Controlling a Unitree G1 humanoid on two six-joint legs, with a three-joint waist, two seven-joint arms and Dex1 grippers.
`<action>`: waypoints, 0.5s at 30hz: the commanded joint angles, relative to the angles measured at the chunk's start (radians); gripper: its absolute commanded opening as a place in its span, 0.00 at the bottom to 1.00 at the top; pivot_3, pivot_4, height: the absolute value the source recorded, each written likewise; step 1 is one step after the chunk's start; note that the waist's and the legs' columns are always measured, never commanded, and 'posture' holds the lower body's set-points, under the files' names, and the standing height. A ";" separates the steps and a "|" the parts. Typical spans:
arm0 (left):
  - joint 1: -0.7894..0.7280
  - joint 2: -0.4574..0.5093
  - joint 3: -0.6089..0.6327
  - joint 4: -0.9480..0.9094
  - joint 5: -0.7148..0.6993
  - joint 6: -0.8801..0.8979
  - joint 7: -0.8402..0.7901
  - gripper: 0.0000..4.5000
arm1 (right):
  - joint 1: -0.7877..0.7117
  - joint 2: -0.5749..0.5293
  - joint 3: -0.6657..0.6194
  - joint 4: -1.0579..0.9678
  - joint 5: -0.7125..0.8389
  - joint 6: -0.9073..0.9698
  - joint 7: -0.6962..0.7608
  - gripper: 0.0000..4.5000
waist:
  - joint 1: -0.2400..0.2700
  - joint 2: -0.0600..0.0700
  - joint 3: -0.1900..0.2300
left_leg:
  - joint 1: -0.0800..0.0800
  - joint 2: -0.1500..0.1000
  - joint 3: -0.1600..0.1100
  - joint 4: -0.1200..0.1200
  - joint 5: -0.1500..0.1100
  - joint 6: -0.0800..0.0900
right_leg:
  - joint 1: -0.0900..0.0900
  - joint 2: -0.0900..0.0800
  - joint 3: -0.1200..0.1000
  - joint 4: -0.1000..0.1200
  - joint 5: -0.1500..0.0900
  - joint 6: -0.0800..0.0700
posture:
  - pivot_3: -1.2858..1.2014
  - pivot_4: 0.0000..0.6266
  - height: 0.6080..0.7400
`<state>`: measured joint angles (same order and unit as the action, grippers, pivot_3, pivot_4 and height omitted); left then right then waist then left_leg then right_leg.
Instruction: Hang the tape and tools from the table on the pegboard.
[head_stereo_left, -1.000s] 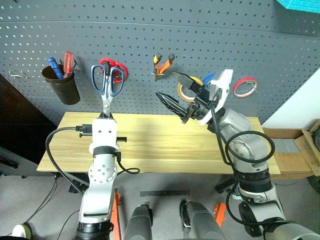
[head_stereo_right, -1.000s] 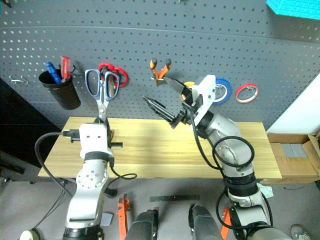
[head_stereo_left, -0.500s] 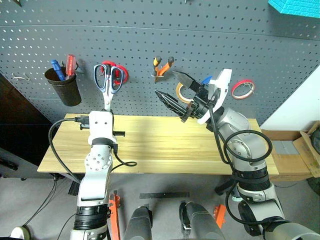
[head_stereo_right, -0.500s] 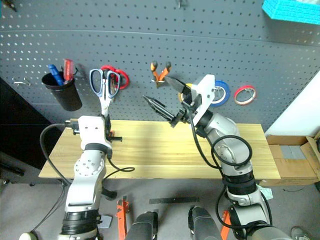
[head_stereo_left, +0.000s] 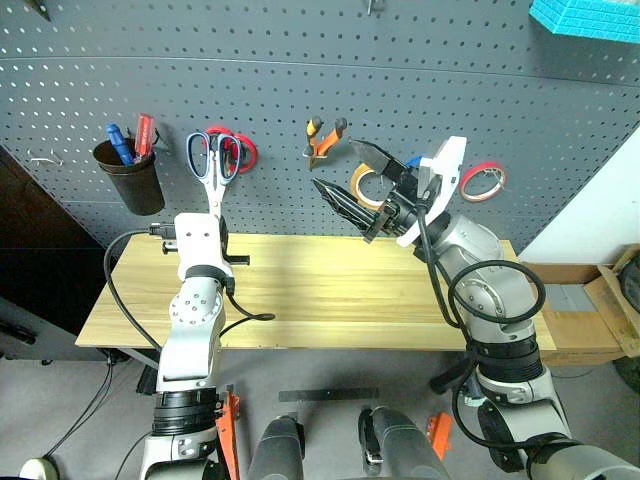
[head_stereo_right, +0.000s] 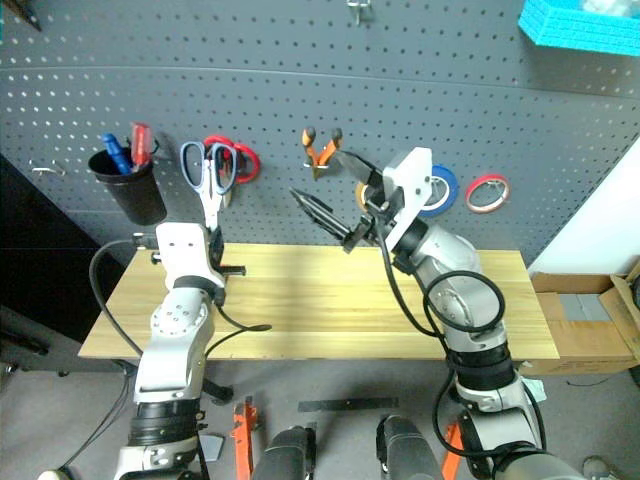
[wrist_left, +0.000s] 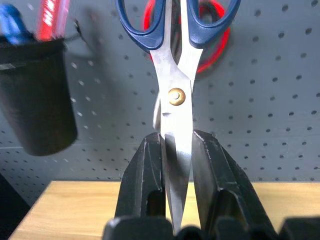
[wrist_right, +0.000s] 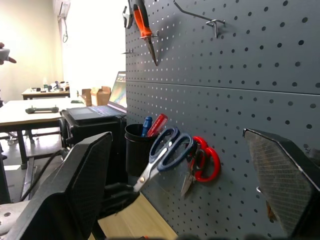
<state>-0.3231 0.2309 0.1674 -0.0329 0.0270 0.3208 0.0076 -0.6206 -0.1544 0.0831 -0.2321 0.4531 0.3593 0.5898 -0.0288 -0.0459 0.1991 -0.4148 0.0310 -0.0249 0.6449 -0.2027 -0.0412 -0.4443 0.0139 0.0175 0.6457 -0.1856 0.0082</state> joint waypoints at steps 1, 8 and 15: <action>-0.050 0.021 0.006 0.015 -0.016 -0.021 -0.026 0.09 | -0.012 0.001 0.002 -0.035 -0.001 -0.015 -0.003 1.00 | 0.000 0.000 0.000 | 0.000 0.000 0.000 0.000 0.000 0.000 | 0.000 0.000 0.000 0.000 0.000 0.000 | 0.51 0.17 1.00; -0.083 0.039 0.010 0.055 -0.023 -0.043 -0.037 0.66 | -0.018 0.003 0.003 -0.029 -0.007 -0.020 -0.005 1.00 | 0.001 0.000 0.000 | 0.000 0.000 0.000 0.000 0.000 0.000 | 0.000 0.000 0.001 0.000 0.000 0.000 | 0.51 0.18 1.00; -0.007 0.027 0.006 -0.004 -0.024 -0.010 -0.032 0.98 | -0.003 -0.019 0.006 -0.046 -0.003 -0.002 0.009 1.00 | -0.001 0.000 0.000 | 0.000 0.000 0.000 0.000 0.000 0.000 | 0.000 0.000 0.001 0.000 0.000 0.000 | 0.51 0.21 1.00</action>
<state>-0.3563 0.2605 0.1664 0.0185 0.0041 0.3023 -0.0303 -0.6203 -0.1595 0.0939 -0.2326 0.4504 0.3597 0.5905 -0.0302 -0.0456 0.1987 -0.4140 0.0311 -0.0243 0.6447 -0.2027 -0.0412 -0.4436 0.0136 0.0185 0.6456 -0.1855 0.0081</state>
